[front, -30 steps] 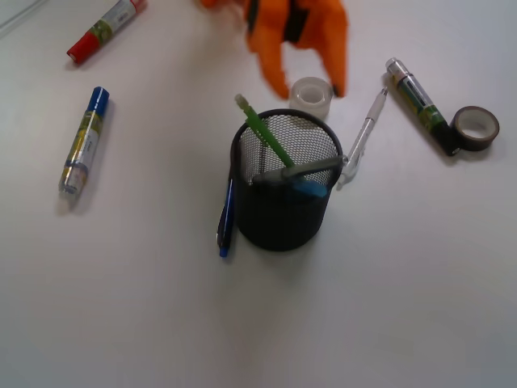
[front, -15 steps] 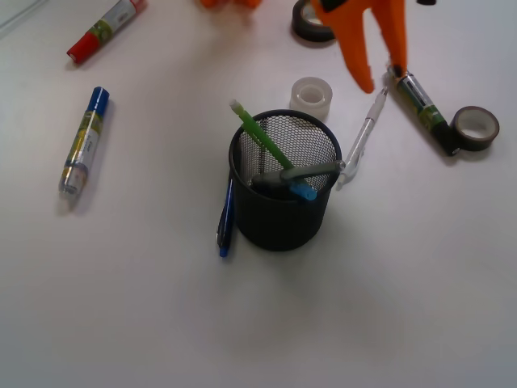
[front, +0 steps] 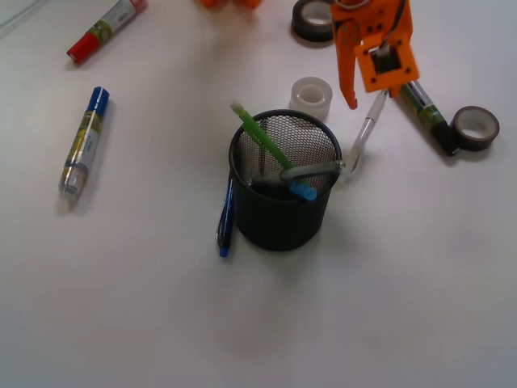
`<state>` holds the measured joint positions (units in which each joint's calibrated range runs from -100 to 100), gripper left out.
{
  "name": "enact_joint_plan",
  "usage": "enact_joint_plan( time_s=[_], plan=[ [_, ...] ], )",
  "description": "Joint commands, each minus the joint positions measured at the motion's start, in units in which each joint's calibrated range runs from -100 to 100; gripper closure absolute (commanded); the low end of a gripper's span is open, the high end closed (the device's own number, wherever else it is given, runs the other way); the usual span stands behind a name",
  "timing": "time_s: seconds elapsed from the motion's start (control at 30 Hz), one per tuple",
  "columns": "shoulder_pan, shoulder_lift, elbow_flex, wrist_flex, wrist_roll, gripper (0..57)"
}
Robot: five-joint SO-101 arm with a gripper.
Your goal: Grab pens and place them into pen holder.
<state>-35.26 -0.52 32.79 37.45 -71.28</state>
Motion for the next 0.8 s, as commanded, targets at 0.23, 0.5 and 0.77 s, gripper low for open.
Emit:
enact_joint_plan(
  time_s=[0.23,0.5,0.77],
  plan=[
    [-0.5,8.6,-14.4,11.7,-2.8,38.6],
    [-2.3,16.7,-21.8,11.7,-2.9,38.6],
    [-1.6,26.2,-24.6,11.4,-2.9,39.9]
  ],
)
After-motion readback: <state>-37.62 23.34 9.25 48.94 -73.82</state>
